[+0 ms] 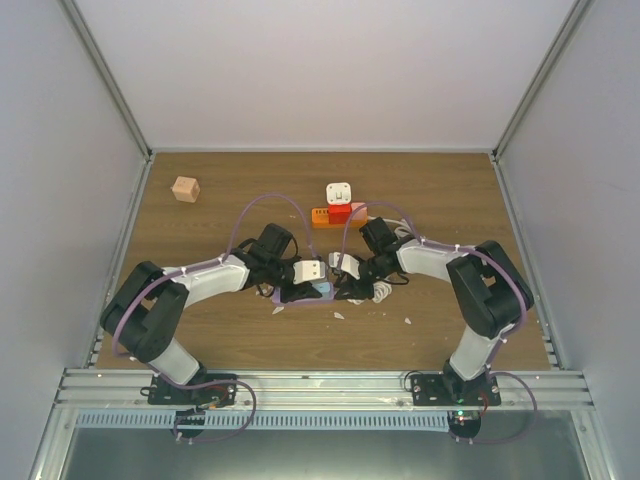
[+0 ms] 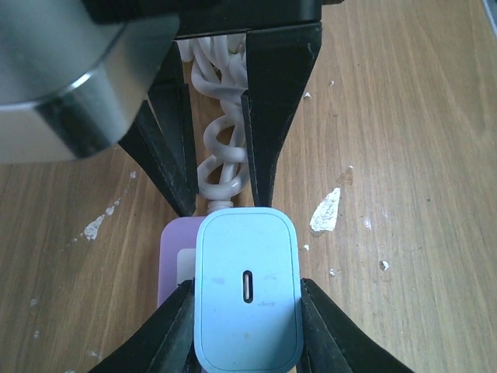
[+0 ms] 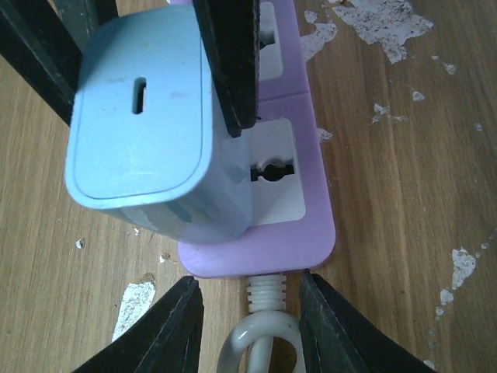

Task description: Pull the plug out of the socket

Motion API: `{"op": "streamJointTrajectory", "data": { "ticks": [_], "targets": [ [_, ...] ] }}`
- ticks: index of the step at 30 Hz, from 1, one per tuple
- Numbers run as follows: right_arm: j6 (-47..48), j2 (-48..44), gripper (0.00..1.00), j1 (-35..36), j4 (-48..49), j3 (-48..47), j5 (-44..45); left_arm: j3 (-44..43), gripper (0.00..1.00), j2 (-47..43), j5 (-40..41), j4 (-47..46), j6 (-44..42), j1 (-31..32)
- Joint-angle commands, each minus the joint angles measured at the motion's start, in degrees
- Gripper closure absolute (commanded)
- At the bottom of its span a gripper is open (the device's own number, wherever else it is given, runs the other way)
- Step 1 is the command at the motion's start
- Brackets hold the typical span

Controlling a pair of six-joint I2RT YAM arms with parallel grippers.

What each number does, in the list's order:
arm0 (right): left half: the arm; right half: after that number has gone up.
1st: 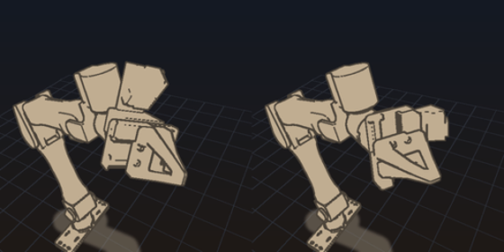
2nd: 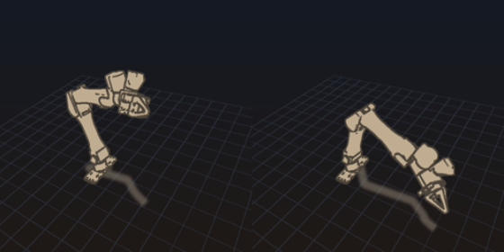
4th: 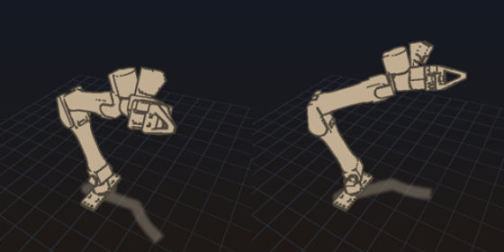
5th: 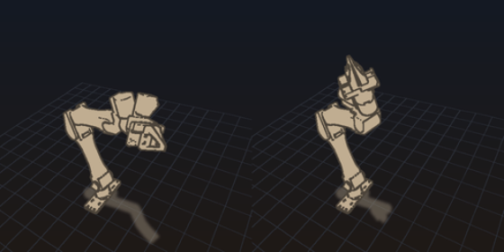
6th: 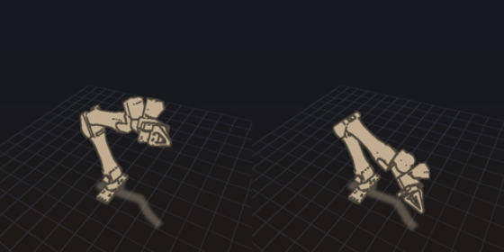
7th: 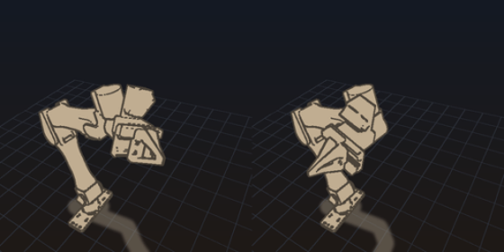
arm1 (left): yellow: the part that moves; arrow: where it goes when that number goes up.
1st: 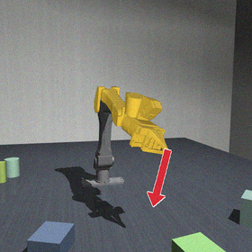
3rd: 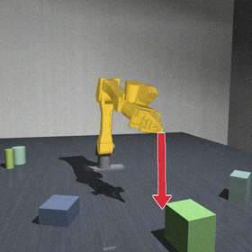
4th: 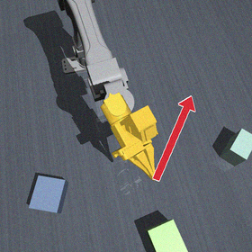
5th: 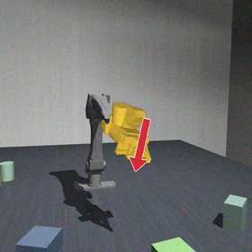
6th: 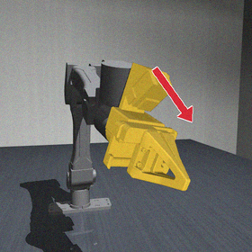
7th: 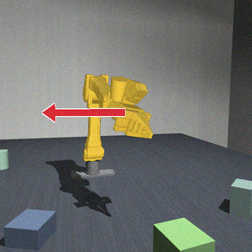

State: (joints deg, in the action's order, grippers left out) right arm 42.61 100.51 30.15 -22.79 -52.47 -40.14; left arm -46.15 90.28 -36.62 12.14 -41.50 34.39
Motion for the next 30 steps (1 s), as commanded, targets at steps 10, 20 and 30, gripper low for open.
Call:
{"op": "streamJointTrajectory", "data": {
  "ticks": [10, 20, 30],
  "targets": [
    [-0.9, 1.2, 0.67, 0.0, -0.4, -1.3, 0.7, -2.9, 0.75, -1.5, -5.9, 3.1, 0.1, -0.4],
    [-0.9, 1.3, 0.67, 0.0, -0.4, -1.3, 0.7, -3.2, 0.75, -3.8, -6.8, 5.4, -0.1, -2.9],
    [-0.6, 1.0, 0.66, 0.0, -0.6, -1.3, 0.5, -3.6, 0.74, -7.4, -9.8, 9.0, 1.2, -10.7]
  ]
}}
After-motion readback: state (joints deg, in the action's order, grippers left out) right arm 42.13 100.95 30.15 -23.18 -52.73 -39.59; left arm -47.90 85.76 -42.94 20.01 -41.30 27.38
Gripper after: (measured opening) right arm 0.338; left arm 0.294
